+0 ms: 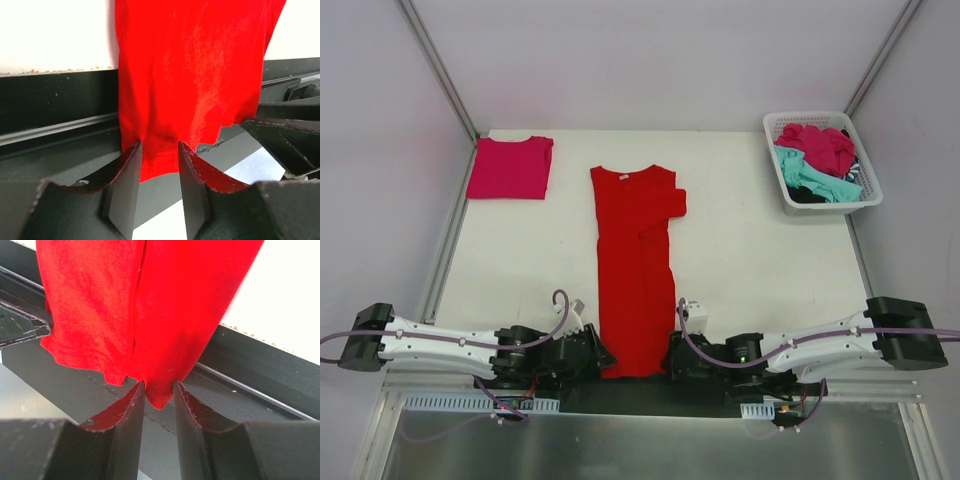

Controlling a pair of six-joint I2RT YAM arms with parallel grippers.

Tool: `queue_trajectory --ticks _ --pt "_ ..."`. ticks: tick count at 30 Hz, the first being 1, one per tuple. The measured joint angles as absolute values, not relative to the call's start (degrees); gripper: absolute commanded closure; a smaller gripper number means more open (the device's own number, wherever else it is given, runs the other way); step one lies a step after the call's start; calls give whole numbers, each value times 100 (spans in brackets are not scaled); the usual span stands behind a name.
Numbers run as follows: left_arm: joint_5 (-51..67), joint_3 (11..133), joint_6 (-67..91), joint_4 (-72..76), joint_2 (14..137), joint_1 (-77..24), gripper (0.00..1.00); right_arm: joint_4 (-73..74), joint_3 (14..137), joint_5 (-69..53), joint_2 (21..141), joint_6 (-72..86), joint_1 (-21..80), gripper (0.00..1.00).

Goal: Fold and stack the t-shirts

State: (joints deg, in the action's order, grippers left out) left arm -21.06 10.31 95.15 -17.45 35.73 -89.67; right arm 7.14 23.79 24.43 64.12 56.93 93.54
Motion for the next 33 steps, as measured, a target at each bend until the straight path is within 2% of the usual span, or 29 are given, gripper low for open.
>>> queue_trajectory --ticks 5,11,16,25,33 --pt "-2117 1555 9327 -2558 3730 -8969 67 714 2383 2440 6418 5688 9354 68" --pt "-2075 2322 9188 -3083 4598 -8971 68 714 2429 2440 6447 5653 9358 68" --pt "-1951 2320 9207 -3253 4727 -8971 68 716 2432 2440 6447 5651 9358 68" --pt "-1745 1920 9325 -3334 4215 -9006 68 716 2432 2440 6447 5642 9358 68" --pt "-1647 1883 9437 -3076 4473 -9048 68 716 2432 2440 6447 5631 9358 68"
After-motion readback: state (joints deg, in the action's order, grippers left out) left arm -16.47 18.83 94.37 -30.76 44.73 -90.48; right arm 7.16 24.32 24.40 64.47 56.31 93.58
